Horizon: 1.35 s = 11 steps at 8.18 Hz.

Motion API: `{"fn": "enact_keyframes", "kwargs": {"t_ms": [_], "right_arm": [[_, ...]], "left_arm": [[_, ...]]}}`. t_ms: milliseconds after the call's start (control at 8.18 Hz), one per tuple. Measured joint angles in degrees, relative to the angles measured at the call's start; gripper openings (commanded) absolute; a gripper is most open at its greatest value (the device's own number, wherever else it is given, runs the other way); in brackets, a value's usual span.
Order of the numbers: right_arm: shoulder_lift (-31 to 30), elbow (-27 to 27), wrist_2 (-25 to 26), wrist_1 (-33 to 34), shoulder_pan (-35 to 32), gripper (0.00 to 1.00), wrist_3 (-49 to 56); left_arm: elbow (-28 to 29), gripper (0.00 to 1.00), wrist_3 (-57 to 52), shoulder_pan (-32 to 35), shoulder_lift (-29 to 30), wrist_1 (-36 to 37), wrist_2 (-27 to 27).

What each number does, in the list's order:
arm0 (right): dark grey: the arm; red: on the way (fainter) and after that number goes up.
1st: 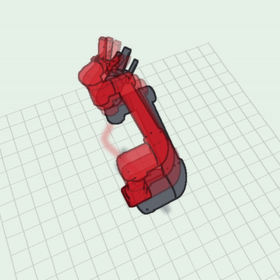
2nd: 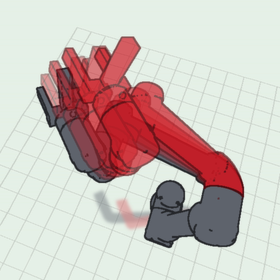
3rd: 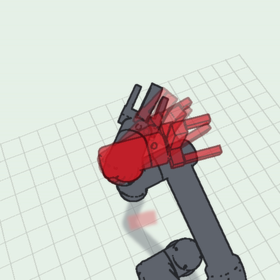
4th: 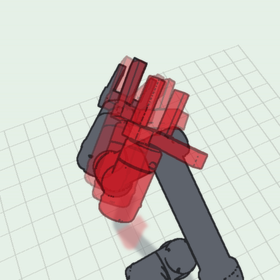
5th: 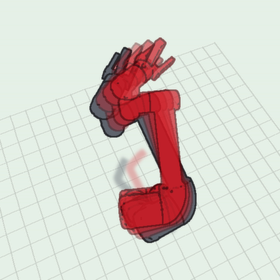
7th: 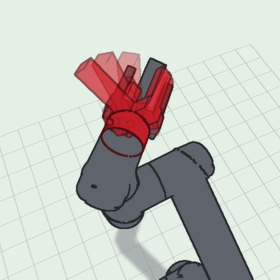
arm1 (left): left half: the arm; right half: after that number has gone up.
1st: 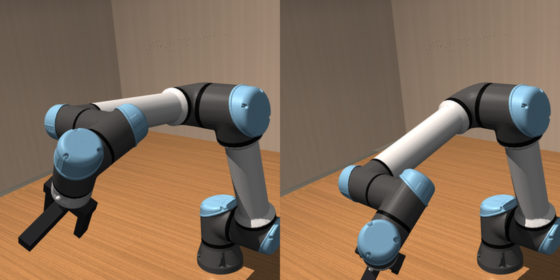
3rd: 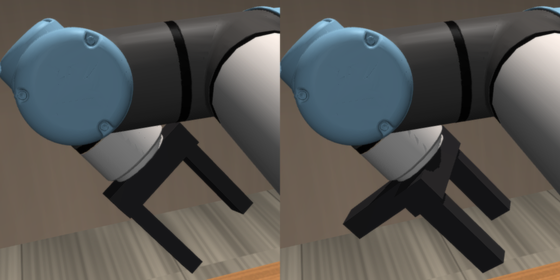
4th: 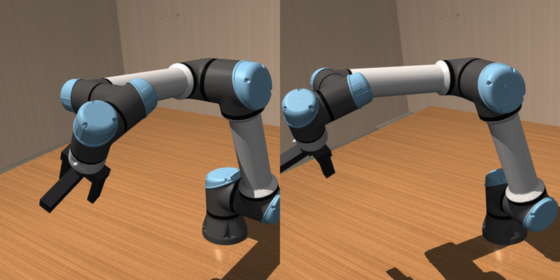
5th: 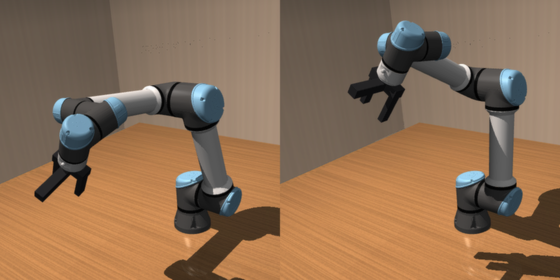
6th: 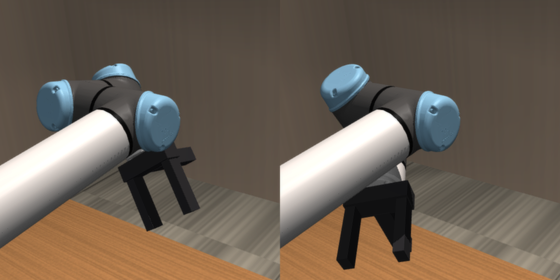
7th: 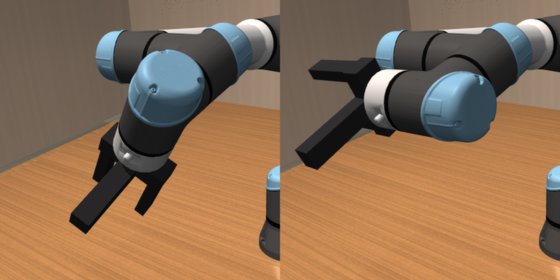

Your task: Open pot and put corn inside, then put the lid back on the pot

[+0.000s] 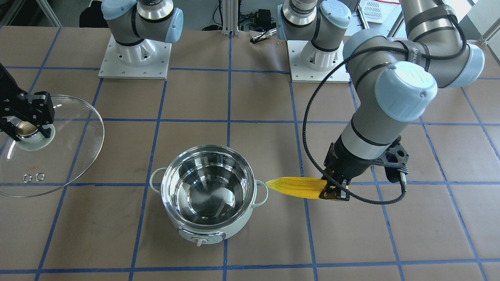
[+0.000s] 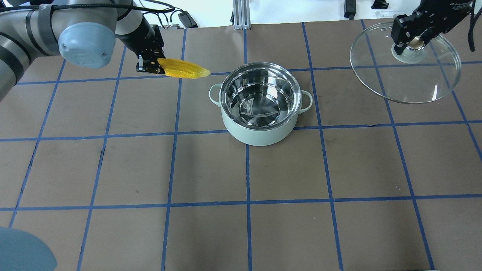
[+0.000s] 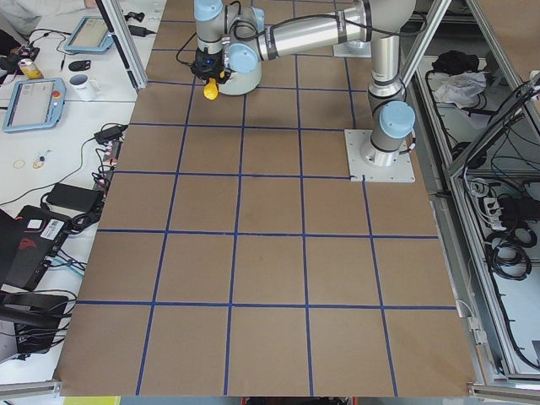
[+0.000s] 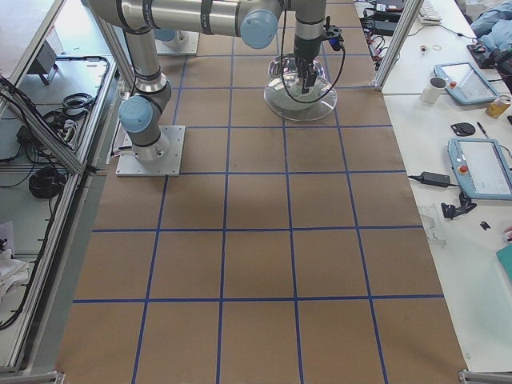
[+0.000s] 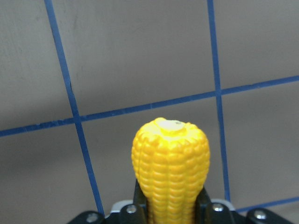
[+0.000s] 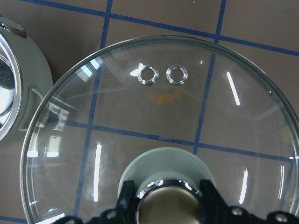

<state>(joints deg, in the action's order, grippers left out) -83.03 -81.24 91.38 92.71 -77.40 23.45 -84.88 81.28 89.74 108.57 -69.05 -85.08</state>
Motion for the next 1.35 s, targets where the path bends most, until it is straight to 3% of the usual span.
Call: {"fn": "enact_keyframes", "kwargs": {"t_ms": [612, 856, 1345], "right_arm": [[0.0, -0.1, -0.2, -0.2, 0.1, 0.22, 0.0], [0.0, -0.1, -0.2, -0.2, 0.0, 0.22, 0.1], [0.1, -0.2, -0.2, -0.2, 0.0, 0.21, 0.1]], "left_arm": [[2.5, 0.0, 13.7, 13.3, 1.2, 5.3, 2.7], [2.4, 0.0, 15.3, 15.1, 3.4, 8.7, 5.9], [2.2, 0.05, 16.5, 15.7, 8.5, 10.9, 6.9]]}}
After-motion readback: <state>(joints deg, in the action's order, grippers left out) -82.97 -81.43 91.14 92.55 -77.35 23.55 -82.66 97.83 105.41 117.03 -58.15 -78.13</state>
